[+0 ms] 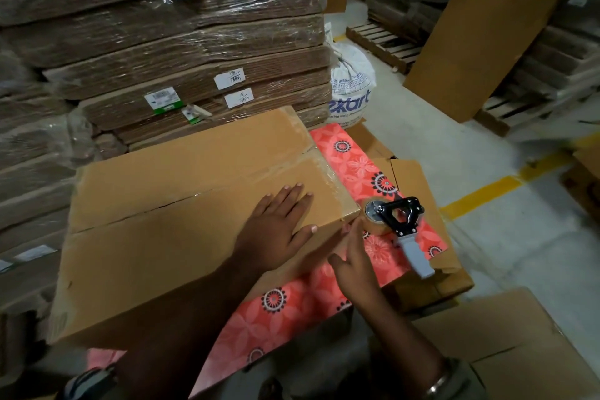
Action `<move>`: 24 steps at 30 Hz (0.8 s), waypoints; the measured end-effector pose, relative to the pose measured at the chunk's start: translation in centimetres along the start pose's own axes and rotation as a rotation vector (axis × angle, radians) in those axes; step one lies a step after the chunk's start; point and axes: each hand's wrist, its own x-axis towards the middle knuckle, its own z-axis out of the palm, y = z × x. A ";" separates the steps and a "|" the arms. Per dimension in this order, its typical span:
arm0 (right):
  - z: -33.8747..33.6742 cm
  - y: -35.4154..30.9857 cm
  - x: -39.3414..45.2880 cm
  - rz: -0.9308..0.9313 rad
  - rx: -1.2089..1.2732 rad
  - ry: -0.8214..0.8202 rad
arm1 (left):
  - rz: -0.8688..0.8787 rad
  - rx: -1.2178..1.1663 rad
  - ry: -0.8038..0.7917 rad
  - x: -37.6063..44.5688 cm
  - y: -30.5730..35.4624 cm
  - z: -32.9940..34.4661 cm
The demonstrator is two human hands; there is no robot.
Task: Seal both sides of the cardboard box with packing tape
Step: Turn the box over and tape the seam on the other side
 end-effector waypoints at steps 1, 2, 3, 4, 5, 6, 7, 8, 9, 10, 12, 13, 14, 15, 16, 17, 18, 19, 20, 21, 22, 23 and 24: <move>0.5 0.3 0.1 -0.004 -0.053 -0.030 | 0.000 0.000 0.000 0.0 -0.1 0.1; 0.9 0.7 0.3 -0.005 -0.097 -0.054 | 0.003 0.000 0.002 0.1 -0.1 0.1; 1.3 0.8 0.5 0.004 -0.135 -0.069 | 0.007 0.004 0.002 0.2 -0.1 0.2; 1.6 1.1 0.7 0.007 -0.167 -0.074 | 0.009 0.014 0.001 0.2 0.0 0.2; 1.8 1.3 0.9 0.012 -0.186 -0.076 | 0.009 0.025 0.000 0.3 0.0 0.2; 2.0 1.6 1.1 0.020 -0.192 -0.077 | 0.008 0.030 0.003 0.3 0.0 0.2; 2.2 1.9 1.1 0.035 -0.193 -0.082 | 0.005 0.029 0.001 0.3 0.0 0.2; 2.2 2.1 1.1 0.061 -0.189 -0.094 | 0.002 0.029 -0.005 0.2 0.0 0.2; 2.1 2.4 1.0 0.098 -0.184 -0.111 | 0.000 0.028 -0.011 0.2 0.0 0.2; 2.0 2.7 1.0 0.119 -0.183 -0.130 | -0.001 0.024 -0.015 0.1 0.1 0.1; 1.9 3.0 0.5 0.110 -0.214 -0.120 | -0.008 0.011 -0.023 0.0 0.1 -0.1; 1.8 2.6 0.1 0.106 -0.238 -0.077 | -0.013 -0.003 -0.029 0.0 0.1 -0.2; 1.8 2.1 -0.3 0.109 -0.244 -0.011 | -0.020 -0.027 -0.035 0.1 0.0 -0.5; 1.6 1.2 -0.8 0.122 -0.240 0.071 | -0.033 -0.063 -0.038 0.1 -0.2 -0.8; 1.6 0.4 -1.3 0.131 -0.215 0.151 | -0.057 -0.101 -0.035 0.0 -0.9 -1.2; 1.3 -0.7 -1.9 0.144 -0.190 0.211 | -0.081 -0.134 -0.025 0.0 -1.8 -1.9; 1.1 -1.6 -2.6 0.149 -0.153 0.241 | -0.105 -0.156 -0.011 0.0 -3.2 -2.8; 1.0 -2.6 -3.1 0.149 -0.086 0.259 | -0.133 -0.162 0.003 -0.1 -5.2 -3.7; 1.2 -3.3 -3.6 0.150 0.012 0.250 | -0.171 -0.155 0.008 -0.4 -7.8 -4.7; 1.7 -4.4 -4.2 0.145 0.110 0.216 | -0.216 -0.124 0.016 -0.9 -10.7 -5.7; 2.2 -5.7 -5.1 0.136 0.179 0.157 | -0.264 -0.076 0.036 -1.5 -13.7 -6.8; 3.0 -7.1 -5.8 0.115 0.202 0.088 | -0.323 -0.035 0.060 -2.2 -16.7 -7.8; 3.9 -8.3 -6.5 0.091 0.213 0.006 | -0.403 -0.007 0.084 -3.1 -19.6 -8.8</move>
